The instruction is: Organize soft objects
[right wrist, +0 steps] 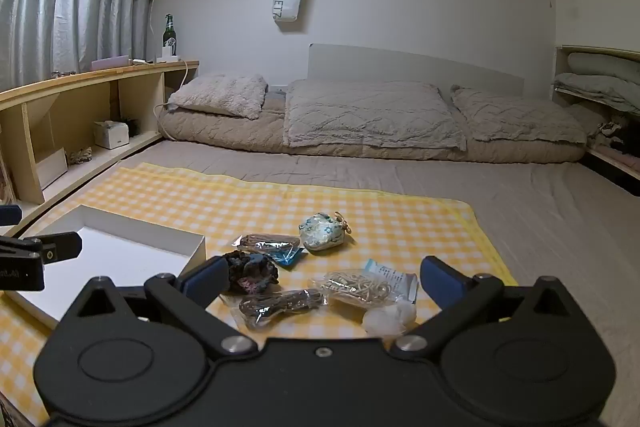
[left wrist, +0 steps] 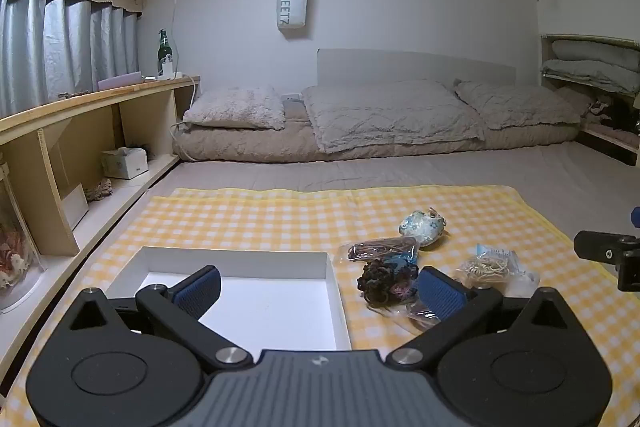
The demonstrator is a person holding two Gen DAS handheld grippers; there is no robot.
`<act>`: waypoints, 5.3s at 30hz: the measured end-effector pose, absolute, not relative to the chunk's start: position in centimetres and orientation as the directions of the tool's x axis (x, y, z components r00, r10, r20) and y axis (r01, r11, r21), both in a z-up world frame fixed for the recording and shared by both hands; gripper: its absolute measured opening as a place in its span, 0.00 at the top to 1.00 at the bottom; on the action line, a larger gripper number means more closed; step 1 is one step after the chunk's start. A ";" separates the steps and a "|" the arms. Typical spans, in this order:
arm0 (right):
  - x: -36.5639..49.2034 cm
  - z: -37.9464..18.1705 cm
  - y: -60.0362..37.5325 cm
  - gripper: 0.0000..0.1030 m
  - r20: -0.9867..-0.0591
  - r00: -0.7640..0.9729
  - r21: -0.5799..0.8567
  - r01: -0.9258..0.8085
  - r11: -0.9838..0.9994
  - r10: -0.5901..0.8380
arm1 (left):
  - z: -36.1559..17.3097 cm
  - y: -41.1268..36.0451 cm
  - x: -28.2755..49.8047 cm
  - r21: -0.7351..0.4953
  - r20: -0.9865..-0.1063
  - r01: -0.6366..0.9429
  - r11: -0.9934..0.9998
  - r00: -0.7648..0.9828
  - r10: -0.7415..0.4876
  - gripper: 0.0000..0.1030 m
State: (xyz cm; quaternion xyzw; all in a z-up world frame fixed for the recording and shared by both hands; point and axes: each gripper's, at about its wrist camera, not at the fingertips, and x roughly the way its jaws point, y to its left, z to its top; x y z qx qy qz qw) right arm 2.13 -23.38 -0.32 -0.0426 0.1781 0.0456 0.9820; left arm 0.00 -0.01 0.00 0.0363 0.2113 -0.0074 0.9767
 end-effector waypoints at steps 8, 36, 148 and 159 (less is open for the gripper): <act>2.1 -0.4 -23.3 0.00 -0.353 0.933 -0.070 -0.103 0.992 0.072 | 0.0 0.0 0.0 0.067 -0.415 0.027 0.997 0.910 0.004 0.00; 2.2 -0.5 -23.2 0.00 -0.355 0.932 -0.071 -0.104 0.992 0.072 | 0.0 0.0 0.0 0.067 -0.418 0.027 0.997 0.908 0.003 0.00; 30.5 -8.2 -28.3 0.00 -0.815 0.580 0.192 0.246 0.950 0.015 | -12.7 -8.1 29.7 0.037 -0.809 0.235 0.971 0.577 -0.109 0.05; 32.6 -12.6 -27.0 0.01 -0.875 0.482 0.104 0.288 0.952 -0.050 | -14.3 -7.3 30.2 0.024 -0.836 0.248 0.968 0.536 -0.116 0.42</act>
